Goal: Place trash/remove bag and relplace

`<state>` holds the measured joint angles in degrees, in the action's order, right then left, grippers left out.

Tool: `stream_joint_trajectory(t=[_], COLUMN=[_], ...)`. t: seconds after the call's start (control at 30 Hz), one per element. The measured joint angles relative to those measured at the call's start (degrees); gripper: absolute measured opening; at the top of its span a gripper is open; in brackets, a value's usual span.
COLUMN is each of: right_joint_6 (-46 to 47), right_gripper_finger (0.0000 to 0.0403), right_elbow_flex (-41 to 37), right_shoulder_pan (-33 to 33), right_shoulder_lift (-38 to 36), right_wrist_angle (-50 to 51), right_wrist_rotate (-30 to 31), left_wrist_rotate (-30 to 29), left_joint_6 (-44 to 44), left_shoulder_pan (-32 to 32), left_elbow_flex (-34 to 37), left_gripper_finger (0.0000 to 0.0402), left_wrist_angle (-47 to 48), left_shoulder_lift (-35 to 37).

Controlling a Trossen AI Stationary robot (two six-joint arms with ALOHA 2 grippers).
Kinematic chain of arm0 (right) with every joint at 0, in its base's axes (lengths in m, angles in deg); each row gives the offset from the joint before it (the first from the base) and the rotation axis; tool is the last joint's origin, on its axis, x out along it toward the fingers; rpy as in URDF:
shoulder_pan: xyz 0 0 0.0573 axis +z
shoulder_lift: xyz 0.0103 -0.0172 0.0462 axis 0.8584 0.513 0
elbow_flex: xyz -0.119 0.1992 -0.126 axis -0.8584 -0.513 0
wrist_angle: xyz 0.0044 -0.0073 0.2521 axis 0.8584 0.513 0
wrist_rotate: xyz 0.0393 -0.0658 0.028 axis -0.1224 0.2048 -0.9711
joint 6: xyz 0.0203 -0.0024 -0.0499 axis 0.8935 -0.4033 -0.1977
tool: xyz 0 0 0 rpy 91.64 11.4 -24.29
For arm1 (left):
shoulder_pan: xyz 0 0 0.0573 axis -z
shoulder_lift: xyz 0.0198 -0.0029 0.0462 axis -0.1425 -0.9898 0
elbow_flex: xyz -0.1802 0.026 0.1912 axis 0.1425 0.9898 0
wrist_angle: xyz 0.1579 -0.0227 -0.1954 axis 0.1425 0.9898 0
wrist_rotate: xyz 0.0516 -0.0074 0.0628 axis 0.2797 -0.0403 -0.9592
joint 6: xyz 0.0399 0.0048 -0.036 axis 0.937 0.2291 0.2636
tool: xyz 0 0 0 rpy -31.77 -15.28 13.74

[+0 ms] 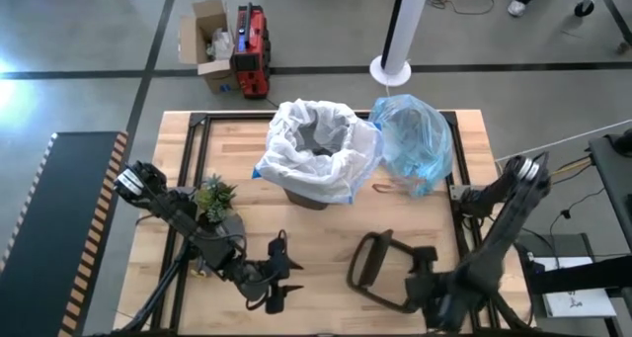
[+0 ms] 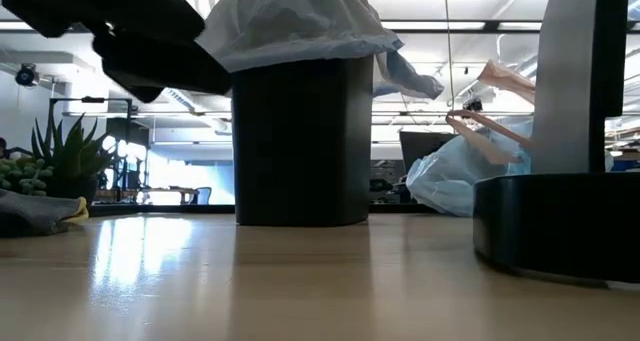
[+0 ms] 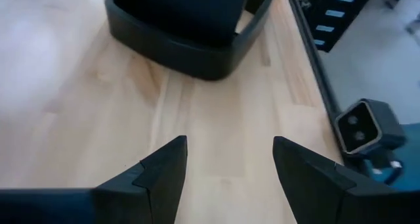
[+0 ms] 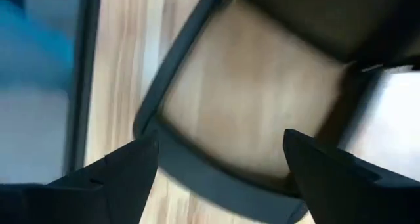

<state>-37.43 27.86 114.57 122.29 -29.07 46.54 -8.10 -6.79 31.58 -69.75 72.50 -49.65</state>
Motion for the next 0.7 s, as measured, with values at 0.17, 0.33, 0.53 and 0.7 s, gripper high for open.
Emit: stream_joint_trajectory(t=[0.17,0.33,0.53,0.7], right_joint_6=[-5.46,-14.49,-18.58,-23.53], right_gripper_finger=[0.0284,0.0268,0.0259,0.0256], right_elbow_flex=[2.32,3.69,4.05,6.39], right_shoulder_pan=[-1.15,-1.27,-2.61,-2.61], right_shoulder_lift=[9.15,14.24,14.6,14.35], right_wrist_angle=[0.32,2.32,5.15,7.6], right_wrist_rotate=[-17.17,-18.09,-16.42,-12.07], left_wrist_rotate=[2.23,2.3,2.32,0.36], left_joint_6=[-2.34,-2.37,-2.85,-3.21], left_shoulder_pan=[0.3,0.74,2.37,3.48], left_elbow_flex=[0.0,0.0,0.0,0.0], left_gripper_finger=[0.0208,0.0211,0.021,0.0201], left_wrist_angle=[0.07,0.45,0.5,0.53], left_shoulder_lift=[0.0,0.0,-0.02,-0.02])
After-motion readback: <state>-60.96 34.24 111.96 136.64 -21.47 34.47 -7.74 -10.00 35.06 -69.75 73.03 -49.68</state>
